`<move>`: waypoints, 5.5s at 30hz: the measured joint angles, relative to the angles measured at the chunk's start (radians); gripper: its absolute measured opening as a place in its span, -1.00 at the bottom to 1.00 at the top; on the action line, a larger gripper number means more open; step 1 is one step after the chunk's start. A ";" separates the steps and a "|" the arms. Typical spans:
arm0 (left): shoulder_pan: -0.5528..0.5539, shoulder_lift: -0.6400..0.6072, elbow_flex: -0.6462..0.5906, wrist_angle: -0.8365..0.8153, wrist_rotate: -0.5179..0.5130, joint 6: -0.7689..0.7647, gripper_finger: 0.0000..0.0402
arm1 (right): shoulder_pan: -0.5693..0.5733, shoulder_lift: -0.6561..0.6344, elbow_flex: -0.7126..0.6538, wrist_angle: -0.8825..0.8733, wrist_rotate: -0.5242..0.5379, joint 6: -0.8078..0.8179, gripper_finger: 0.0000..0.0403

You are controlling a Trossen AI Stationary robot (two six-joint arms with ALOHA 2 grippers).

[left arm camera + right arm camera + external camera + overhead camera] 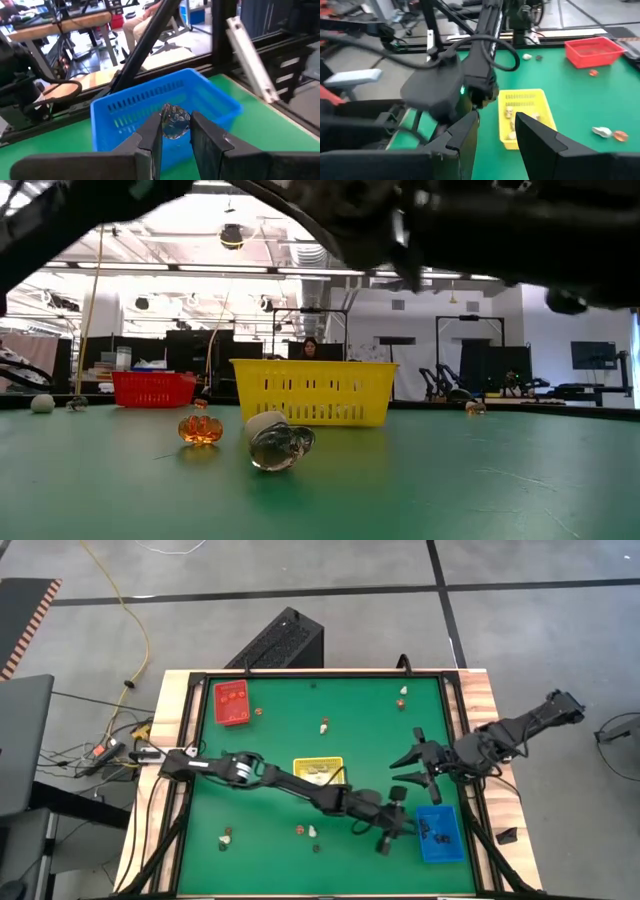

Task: Sort Halloween decoration
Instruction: Put the black skull toy into the blue bin, then put the white skull toy into the yellow bin

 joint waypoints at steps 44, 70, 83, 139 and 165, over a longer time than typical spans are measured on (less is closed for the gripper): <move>-0.117 -0.163 0.235 -1.273 -0.331 0.110 -0.12 | 0.024 0.002 -0.001 0.024 0.055 -0.001 -0.19; 0.201 -1.592 -1.285 -1.355 -0.461 -0.916 -0.43 | -0.012 0.107 -0.001 0.058 0.054 0.057 -0.19; 0.459 -1.686 -1.554 -1.352 -0.347 -0.964 -0.43 | -0.141 0.119 -0.001 0.100 0.059 -0.009 -0.19; 0.268 -1.595 -1.670 -1.315 -0.067 -1.177 0.02 | -0.163 0.197 -0.001 0.043 0.016 0.063 -0.19; 0.261 -1.567 -1.610 -1.388 0.112 -1.094 -0.42 | -0.163 0.197 -0.001 0.043 0.017 0.051 -0.19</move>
